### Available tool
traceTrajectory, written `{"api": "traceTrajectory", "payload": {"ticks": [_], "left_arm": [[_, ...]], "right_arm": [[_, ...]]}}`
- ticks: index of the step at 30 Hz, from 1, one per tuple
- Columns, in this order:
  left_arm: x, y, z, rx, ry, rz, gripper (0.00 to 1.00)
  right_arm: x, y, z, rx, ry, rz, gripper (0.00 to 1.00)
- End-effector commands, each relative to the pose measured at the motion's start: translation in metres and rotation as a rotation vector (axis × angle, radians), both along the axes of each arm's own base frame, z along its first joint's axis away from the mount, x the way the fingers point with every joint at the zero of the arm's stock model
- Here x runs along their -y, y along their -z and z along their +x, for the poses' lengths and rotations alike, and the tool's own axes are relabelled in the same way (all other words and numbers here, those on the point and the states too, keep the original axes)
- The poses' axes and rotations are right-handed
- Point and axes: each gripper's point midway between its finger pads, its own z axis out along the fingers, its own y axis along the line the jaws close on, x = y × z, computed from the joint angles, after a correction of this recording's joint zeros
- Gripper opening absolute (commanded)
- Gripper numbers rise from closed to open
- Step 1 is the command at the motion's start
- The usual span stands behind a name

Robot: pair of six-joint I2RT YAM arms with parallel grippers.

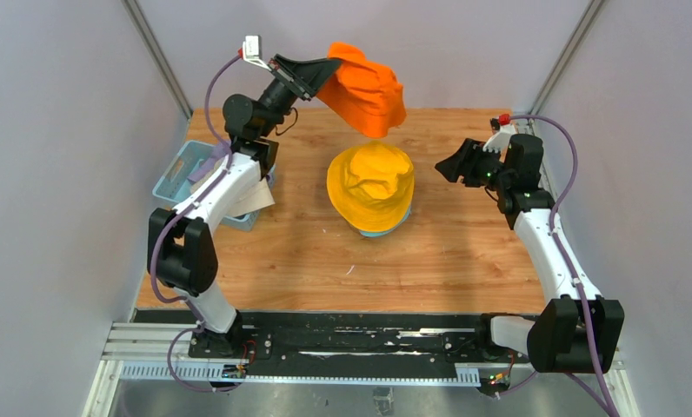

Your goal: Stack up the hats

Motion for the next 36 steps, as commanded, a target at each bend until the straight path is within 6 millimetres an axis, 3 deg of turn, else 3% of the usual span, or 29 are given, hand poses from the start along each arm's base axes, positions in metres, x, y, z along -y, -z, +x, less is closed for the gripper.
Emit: {"api": "traceTrajectory", "payload": {"ticks": [1,6,13,18,24,36], "left_arm": [[0.021,-0.029,-0.047,0.107,0.165,-0.059,0.0],[0.036,-0.013,-0.068,0.07,0.226,-0.042,0.0],[0.046,0.026,-0.085,0.006,0.255,-0.003,0.0],[0.05,0.039,-0.095,0.003,0.291,-0.017,0.0],[0.061,0.044,-0.097,-0.002,0.34,-0.03,0.0],[0.084,0.089,-0.096,-0.103,0.391,-0.002,0.0]], "right_arm": [[0.003,-0.005,-0.002,0.029,0.021,-0.017,0.63],[0.007,-0.005,-0.001,0.037,0.045,-0.029,0.63],[0.014,-0.008,-0.003,0.048,0.068,-0.034,0.63],[0.018,-0.009,-0.003,0.051,0.083,-0.036,0.63],[0.021,-0.008,-0.002,0.051,0.092,-0.038,0.63],[0.027,-0.007,-0.001,0.049,0.11,-0.046,0.63]]}}
